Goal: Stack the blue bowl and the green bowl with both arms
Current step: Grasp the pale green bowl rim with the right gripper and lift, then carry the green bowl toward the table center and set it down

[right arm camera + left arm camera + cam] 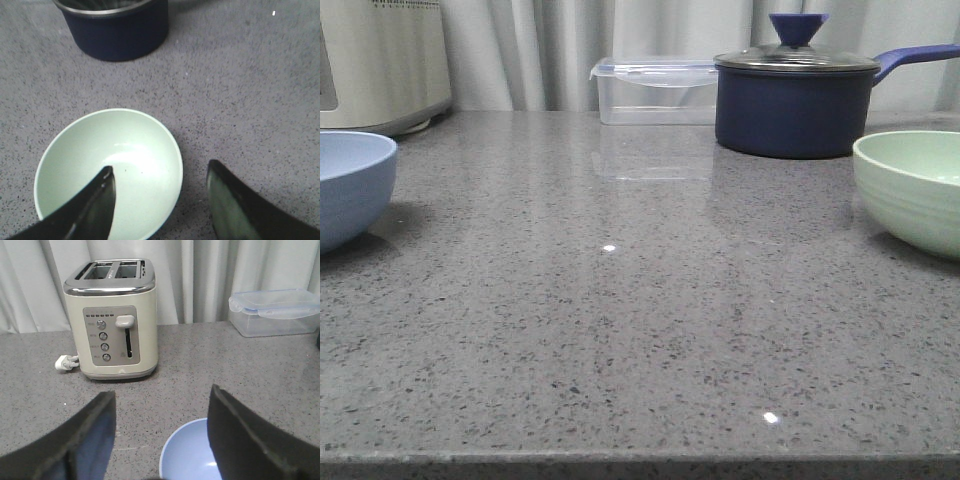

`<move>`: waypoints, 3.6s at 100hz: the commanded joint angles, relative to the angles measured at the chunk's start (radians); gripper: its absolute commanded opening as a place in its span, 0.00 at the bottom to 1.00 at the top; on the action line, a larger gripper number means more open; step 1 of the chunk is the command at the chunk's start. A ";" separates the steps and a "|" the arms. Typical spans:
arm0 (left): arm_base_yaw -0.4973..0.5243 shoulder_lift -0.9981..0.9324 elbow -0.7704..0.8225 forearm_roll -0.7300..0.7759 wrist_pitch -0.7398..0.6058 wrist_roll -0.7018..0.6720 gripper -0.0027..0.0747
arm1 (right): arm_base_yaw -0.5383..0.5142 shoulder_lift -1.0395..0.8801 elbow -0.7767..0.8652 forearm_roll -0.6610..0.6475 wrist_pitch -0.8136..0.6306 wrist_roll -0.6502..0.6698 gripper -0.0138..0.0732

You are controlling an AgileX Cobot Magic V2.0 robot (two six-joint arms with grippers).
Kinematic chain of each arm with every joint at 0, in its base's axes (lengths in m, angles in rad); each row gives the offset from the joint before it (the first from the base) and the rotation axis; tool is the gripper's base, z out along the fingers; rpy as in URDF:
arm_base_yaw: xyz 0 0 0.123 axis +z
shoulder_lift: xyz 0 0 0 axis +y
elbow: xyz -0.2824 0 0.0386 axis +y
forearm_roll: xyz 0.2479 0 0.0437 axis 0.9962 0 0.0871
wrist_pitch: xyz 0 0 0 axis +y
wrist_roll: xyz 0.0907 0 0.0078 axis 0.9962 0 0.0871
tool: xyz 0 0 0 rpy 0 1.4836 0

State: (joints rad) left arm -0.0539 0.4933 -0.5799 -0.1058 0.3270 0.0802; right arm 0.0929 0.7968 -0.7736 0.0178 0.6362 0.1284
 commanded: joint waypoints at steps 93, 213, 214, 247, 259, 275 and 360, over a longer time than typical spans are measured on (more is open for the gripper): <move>0.001 0.012 -0.037 -0.003 -0.089 -0.005 0.56 | -0.067 0.588 -0.324 0.041 0.244 0.007 0.64; 0.001 0.012 -0.037 -0.003 -0.089 -0.005 0.56 | 0.186 0.627 -0.480 0.157 0.241 -0.053 0.07; 0.001 0.012 -0.037 -0.003 -0.089 -0.005 0.56 | 0.190 0.629 -0.482 0.160 0.238 -0.053 0.07; 0.001 0.012 -0.037 -0.003 -0.087 -0.005 0.56 | 0.381 0.785 -0.606 0.183 0.211 -0.053 0.07; 0.001 0.012 -0.037 -0.003 -0.083 -0.005 0.56 | 0.423 0.835 -0.654 0.183 0.211 -0.053 0.07; 0.001 0.012 -0.037 -0.003 -0.083 -0.005 0.56 | 0.445 0.879 -0.683 0.183 0.213 -0.053 0.07; 0.001 0.012 -0.037 -0.003 -0.083 -0.005 0.56 | 0.446 0.796 -0.664 0.161 0.214 -0.053 0.45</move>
State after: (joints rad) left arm -0.0539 0.4933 -0.5799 -0.1058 0.3218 0.0802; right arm 0.5402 1.6797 -1.4245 0.1859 0.8837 0.0882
